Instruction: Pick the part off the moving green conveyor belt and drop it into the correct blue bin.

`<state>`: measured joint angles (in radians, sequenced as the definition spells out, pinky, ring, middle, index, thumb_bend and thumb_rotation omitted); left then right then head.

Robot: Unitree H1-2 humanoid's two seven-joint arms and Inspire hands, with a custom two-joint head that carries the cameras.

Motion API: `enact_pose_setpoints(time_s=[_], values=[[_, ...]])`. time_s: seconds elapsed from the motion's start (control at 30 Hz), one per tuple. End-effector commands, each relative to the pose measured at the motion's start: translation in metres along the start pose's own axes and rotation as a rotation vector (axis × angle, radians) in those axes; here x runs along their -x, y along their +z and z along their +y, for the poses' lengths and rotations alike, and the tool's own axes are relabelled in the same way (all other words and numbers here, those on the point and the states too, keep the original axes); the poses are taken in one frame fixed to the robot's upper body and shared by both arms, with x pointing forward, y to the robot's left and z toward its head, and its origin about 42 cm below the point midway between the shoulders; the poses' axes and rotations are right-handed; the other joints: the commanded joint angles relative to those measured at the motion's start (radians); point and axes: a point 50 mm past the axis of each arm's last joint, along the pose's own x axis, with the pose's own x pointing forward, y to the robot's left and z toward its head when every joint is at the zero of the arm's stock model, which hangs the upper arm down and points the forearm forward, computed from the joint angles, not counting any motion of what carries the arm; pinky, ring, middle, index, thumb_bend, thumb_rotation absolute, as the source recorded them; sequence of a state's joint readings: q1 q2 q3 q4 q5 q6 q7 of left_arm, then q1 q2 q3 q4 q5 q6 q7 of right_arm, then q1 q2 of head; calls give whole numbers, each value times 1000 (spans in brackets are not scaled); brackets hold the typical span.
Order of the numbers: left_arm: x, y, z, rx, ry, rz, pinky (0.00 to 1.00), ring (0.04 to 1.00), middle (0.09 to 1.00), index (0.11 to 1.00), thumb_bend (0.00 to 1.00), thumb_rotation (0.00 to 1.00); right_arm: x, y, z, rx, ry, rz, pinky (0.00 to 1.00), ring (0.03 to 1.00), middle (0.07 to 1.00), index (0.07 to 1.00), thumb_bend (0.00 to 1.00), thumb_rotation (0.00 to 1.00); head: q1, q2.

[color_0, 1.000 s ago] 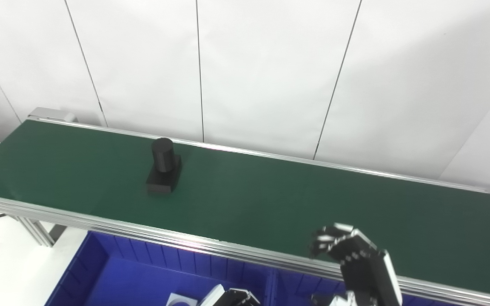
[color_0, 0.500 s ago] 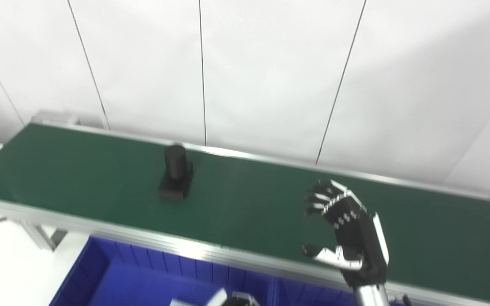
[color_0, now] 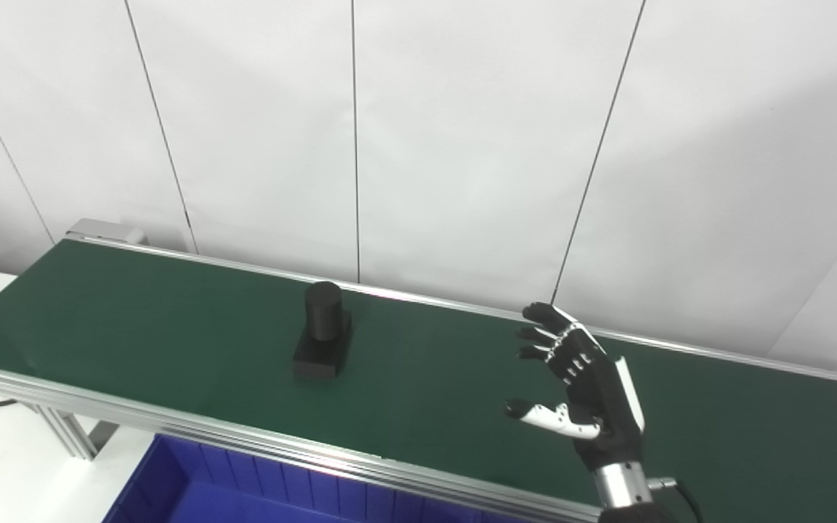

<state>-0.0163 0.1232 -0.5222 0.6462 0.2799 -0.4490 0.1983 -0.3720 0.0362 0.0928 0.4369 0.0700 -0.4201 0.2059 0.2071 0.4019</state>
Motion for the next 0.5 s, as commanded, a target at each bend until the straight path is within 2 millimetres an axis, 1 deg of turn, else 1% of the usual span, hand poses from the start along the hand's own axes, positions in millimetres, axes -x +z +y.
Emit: enact_pose_setpoints(time_s=[0.0, 0.13, 0.27, 0.47], values=[[-11, 9, 3, 11, 18, -46, 521, 536, 537, 564, 940, 0, -28, 20, 5, 26, 22, -105, 706, 782, 838, 813, 920, 207, 1, 1], [-11, 11, 2, 14, 22, -52, 518, 530, 533, 562, 940, 0, -43, 20, 7, 33, 36, -99, 749, 805, 850, 820, 936, 210, 3, 7], [-12, 13, 1, 7, 25, -61, 509, 524, 530, 560, 940, 0, -53, 19, 9, 43, 47, -88, 798, 838, 868, 828, 969, 260, 7, 12], [-11, 14, 1, 14, 20, -61, 524, 533, 538, 564, 943, 10, -62, 14, 11, 78, 66, -56, 805, 856, 875, 831, 994, 280, 18, 13]])
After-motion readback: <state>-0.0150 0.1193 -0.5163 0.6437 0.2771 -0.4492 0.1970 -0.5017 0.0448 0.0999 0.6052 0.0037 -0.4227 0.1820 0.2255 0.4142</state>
